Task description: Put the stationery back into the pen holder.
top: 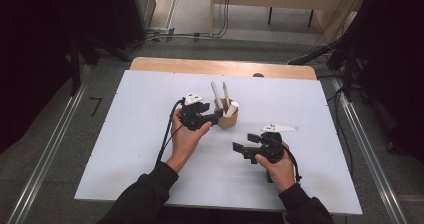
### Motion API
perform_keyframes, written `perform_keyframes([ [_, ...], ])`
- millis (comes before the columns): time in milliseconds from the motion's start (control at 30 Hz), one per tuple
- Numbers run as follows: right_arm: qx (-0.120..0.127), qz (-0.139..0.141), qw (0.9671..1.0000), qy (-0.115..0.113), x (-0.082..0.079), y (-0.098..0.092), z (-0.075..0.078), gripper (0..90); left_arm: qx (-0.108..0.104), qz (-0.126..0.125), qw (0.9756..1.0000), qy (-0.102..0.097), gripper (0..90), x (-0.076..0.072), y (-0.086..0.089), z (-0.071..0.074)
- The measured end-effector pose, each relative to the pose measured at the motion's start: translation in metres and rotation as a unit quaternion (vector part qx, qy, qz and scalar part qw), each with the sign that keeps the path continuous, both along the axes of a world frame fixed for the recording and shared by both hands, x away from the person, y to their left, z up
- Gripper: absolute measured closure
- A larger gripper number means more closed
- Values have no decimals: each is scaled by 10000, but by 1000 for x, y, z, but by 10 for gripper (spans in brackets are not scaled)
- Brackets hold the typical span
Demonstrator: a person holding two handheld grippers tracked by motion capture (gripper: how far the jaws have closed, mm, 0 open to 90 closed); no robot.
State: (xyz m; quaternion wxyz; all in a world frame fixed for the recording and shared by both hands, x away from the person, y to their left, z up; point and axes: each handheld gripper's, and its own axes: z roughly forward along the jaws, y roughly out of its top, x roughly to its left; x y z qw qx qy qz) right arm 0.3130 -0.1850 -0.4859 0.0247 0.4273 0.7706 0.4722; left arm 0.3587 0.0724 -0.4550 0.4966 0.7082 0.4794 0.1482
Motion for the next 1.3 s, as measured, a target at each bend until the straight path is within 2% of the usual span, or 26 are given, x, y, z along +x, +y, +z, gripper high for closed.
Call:
perform_keyframes([
  [100, 1, -12, 10000, 4, 0, 0, 0, 168, 114, 0, 9999, 55, 308, -4, 0, 0],
  [367, -55, -60, 10000, -29, 0, -1, 0, 160, 78, 12, 9997, 215, 207, -14, 7, -3],
  [500, -90, -83, 9999, -56, 0, -1, 1, 158, 103, 54, 9997, 213, 179, -19, 13, -6],
  [867, -151, -197, 9996, -130, 0, -4, 1, 156, 198, 188, 9990, 352, 163, -28, 32, -16],
  [967, -168, -210, 9995, -138, 0, -4, 1, 156, 141, 214, 9989, 389, 162, -30, 35, -16],
  [1300, -197, -263, 9993, -202, 0, -8, 3, 155, 154, 169, 9990, 381, 154, -44, 41, -18],
])
